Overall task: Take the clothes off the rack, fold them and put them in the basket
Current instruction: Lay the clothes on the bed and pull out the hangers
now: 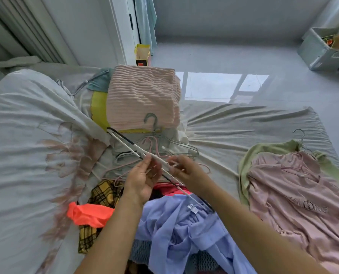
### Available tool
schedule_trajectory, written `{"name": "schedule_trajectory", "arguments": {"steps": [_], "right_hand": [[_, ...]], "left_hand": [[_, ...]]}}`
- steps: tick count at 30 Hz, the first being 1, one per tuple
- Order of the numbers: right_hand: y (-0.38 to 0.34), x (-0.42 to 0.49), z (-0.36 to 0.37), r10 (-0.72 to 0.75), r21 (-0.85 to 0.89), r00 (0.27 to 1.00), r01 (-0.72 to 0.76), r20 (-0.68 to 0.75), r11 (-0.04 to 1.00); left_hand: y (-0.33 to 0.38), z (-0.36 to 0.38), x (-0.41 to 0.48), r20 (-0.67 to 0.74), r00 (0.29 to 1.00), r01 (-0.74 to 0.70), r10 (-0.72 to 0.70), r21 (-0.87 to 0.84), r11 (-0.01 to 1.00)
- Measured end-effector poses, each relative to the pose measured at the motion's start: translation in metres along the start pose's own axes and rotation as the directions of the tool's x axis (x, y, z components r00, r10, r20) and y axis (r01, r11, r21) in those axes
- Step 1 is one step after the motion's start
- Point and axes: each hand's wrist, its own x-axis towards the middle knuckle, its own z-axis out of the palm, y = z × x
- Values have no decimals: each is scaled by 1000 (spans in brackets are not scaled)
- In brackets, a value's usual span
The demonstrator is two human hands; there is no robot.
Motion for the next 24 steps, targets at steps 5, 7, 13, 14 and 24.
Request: {"name": "schedule_trajectory", "arguments": {"steps": [5, 7, 13, 14, 24], "right_hand": [[19, 53, -4, 170, -12, 985, -170, 24, 985], [48, 62, -16, 287, -154, 957, -280, 26, 948], [156, 16, -37, 511, -422, 855, -496, -87, 758], [171, 5, -38, 541, -421, 837, -522, -85, 742], [281, -79, -82, 767, -321, 623, -766, -153, 558]], "left_hand": [[7, -17, 70, -100, 995, 24, -31, -69, 997], [11, -29, 100, -179, 983, 17, -42, -143, 990], [-15, -52, 183, -294, 944, 107, -147, -146, 983], [-20, -54, 195, -291, 943, 128, -161, -129, 983], [-113, -2, 172, -149, 971, 233, -184, 446, 864]]}}
